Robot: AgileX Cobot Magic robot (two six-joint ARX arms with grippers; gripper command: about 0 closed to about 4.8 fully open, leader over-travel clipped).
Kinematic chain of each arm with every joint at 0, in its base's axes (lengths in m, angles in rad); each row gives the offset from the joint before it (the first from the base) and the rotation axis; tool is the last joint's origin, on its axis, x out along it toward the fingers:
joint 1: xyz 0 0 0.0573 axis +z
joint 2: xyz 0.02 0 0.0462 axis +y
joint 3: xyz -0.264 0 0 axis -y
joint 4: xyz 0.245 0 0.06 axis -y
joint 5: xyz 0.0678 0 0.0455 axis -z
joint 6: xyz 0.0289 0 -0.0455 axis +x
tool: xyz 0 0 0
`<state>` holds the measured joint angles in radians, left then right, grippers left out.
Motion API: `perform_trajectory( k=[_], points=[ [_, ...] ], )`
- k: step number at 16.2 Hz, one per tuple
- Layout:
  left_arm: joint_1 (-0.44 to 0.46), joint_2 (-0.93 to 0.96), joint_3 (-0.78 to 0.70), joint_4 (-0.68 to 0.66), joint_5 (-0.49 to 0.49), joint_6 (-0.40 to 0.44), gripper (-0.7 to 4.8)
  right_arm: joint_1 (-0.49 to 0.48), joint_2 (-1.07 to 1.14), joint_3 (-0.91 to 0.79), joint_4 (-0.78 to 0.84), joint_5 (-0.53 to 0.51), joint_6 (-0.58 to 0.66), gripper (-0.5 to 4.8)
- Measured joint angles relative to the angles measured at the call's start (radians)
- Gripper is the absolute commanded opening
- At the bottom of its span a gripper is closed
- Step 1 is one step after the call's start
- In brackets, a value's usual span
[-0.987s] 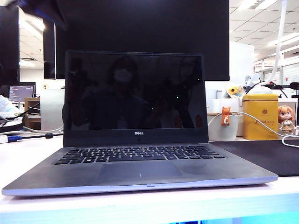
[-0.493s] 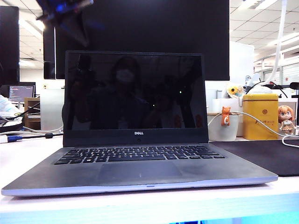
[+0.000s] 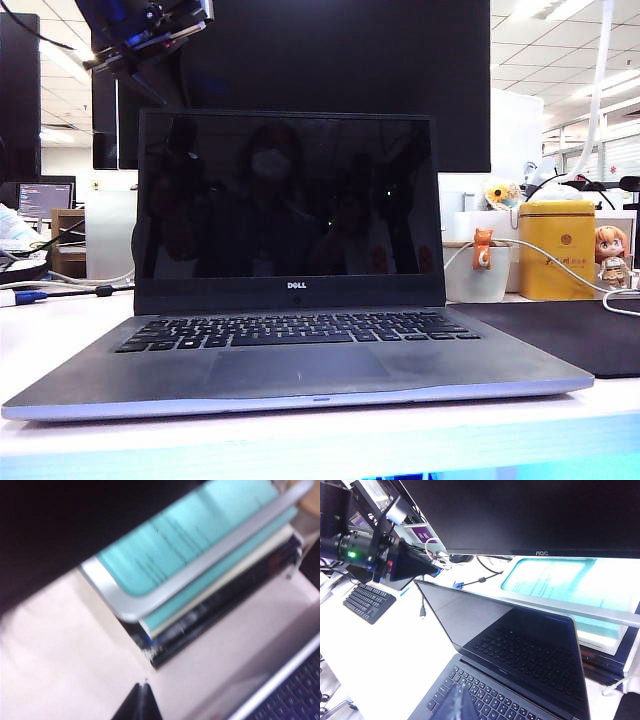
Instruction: Close the lid of the gray laptop.
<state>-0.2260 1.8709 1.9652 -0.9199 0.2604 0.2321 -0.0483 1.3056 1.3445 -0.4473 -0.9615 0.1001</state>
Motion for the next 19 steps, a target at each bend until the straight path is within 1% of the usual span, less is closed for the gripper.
perform_trajectory(
  k=[7,9,11,12,13,17,19],
  points=[
    [-0.053,-0.006,0.018,-0.121,-0.057,0.011,-0.05,0.000,0.000,0.000,0.000,0.000,0.000,-0.05],
    [-0.079,-0.017,0.026,-0.191,-0.072,0.019,-0.05,0.000,0.000,0.000,-0.001,0.000,0.000,-0.05],
    [-0.123,-0.021,0.024,-0.317,-0.059,0.018,-0.05,0.000,0.000,0.000,-0.008,0.000,0.000,-0.05],
    [-0.158,0.004,0.006,-0.410,-0.044,0.018,-0.05,0.000,0.000,0.000,-0.010,-0.001,0.000,-0.05],
    [-0.176,0.011,0.000,-0.443,-0.044,0.015,-0.05,0.000,0.000,0.000,-0.015,-0.001,0.000,-0.05],
    [-0.274,-0.025,0.005,-0.412,-0.049,-0.010,-0.05,-0.001,0.000,0.000,-0.042,-0.001,-0.008,-0.05],
    [-0.307,-0.055,0.006,-0.417,-0.049,-0.020,-0.06,-0.001,0.000,0.000,-0.045,0.000,-0.016,-0.05]
  ],
)
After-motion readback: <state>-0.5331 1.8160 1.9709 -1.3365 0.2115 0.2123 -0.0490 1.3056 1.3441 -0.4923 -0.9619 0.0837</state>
